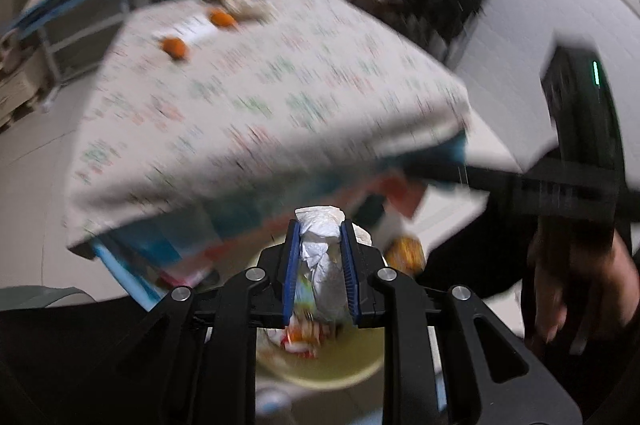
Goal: Collect trash
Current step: 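Open the left tool to drop the white tissue into the basin, then move both tools back over the table toward the remaining scraps, then grasp the crumpled white paper with the right tool while the left tool grasps the long orange scrap, then carry the white paper and orange scrap with both tools to the basin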
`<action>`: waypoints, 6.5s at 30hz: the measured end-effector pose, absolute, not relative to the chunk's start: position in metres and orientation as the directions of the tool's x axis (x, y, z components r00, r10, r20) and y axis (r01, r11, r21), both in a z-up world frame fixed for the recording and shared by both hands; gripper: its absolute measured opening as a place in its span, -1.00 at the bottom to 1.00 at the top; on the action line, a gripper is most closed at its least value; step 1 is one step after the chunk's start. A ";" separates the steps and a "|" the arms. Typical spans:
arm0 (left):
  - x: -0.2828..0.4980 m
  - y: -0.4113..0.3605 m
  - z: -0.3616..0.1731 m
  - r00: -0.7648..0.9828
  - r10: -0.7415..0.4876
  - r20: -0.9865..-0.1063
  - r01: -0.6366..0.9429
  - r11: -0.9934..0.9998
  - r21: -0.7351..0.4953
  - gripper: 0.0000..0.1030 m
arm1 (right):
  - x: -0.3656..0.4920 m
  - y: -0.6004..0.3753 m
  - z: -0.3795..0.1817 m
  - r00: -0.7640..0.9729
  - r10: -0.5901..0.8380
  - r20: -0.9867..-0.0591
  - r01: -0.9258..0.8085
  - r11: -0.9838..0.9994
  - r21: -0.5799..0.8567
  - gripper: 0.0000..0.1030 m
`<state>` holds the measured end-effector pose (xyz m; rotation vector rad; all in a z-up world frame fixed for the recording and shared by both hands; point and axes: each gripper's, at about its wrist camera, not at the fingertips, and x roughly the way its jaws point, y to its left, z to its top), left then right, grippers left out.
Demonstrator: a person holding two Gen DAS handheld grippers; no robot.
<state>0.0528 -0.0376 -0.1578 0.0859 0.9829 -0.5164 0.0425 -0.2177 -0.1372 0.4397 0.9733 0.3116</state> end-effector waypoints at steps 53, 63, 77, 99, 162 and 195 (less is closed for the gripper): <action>0.140 0.026 -0.117 0.724 -0.107 -0.681 0.009 0.989 -0.146 0.69 | 0.088 -0.198 -0.099 0.629 0.358 -0.690 -0.166 0.929 0.331 0.62; 0.214 0.029 -0.123 0.699 -0.075 -0.711 -0.034 0.990 -0.138 0.69 | 0.130 -0.195 -0.096 0.610 0.369 -0.702 -0.183 0.927 0.328 0.62; 0.307 0.028 -0.158 0.632 -0.067 -0.772 -0.080 0.985 -0.151 0.69 | 0.251 -0.187 -0.091 0.630 0.333 -0.702 -0.194 0.942 0.273 0.62; 0.358 0.015 -0.175 0.584 -0.095 -0.806 -0.061 0.985 -0.160 0.69 | 0.368 -0.178 -0.121 0.586 0.368 -0.721 -0.163 0.926 0.340 0.70; 0.217 0.018 -0.138 0.685 -0.216 -0.696 0.073 0.971 -0.230 -0.72 | 0.184 -0.219 -0.087 0.576 0.560 -0.595 -0.181 0.797 0.576 -0.31; 0.130 0.005 -0.123 0.721 -0.205 -0.662 0.125 0.978 -0.167 -0.72 | 0.102 -0.219 -0.097 0.557 0.597 -0.577 -0.216 0.776 0.593 -0.30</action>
